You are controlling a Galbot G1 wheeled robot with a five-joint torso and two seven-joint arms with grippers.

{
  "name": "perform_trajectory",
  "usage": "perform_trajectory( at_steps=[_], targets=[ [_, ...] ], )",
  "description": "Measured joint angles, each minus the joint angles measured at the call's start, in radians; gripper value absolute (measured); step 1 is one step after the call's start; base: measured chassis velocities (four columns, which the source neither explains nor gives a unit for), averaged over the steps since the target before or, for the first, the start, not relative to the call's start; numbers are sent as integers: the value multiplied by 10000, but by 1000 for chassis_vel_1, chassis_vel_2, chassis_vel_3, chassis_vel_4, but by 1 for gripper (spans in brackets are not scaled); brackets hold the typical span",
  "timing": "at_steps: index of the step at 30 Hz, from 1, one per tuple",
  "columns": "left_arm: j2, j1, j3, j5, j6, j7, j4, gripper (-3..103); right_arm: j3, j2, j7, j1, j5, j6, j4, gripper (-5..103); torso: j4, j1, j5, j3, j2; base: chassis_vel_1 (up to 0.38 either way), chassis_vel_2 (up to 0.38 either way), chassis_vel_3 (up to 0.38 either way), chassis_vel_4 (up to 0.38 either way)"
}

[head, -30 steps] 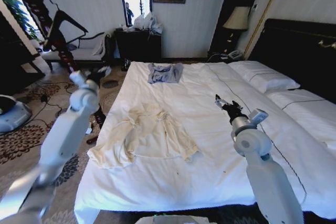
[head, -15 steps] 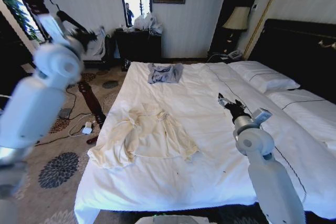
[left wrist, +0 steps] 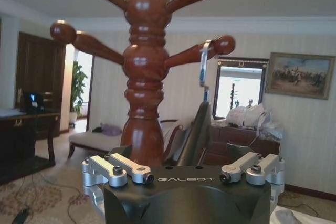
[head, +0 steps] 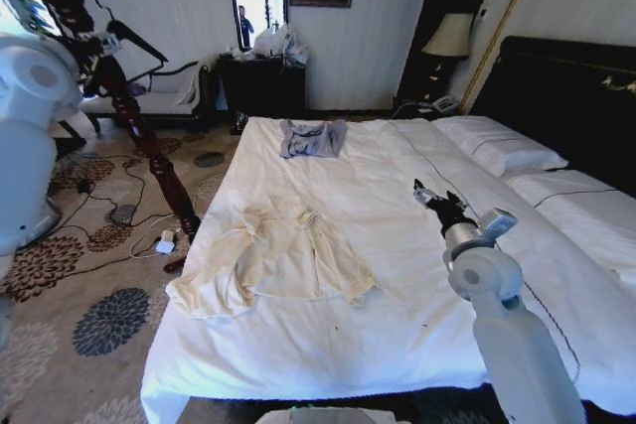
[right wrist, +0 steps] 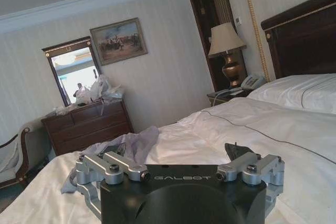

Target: Pick up the clothes from the bed and hang them on the clothes hanger.

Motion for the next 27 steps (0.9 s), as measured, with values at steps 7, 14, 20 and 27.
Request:
perform_trajectory(
  at_steps=[7,14,20,27],
  targets=[
    [-144,-190,232,-682,616,-612,204,100,154,-47,46,-116,28,-45,75,100,2,1,1,0,0,0,0,0,0],
    [-117,-285,339,-1240,916,-1288,141,100,162,45,87,-213,17,-78,89,100,5,-1,1,0,0,0,0,0,0],
    [-202,-548,578,-1451,919,-1254,442,103,102,201,151,-221,12,-153,91,100,2,-1,1,0,0,0,0,0,0],
    [-348,-628,657,-1595,910,-1181,750,80,133,181,172,-301,9,-172,97,100,1,-1,1,0,0,0,0,0,0]
  ],
)
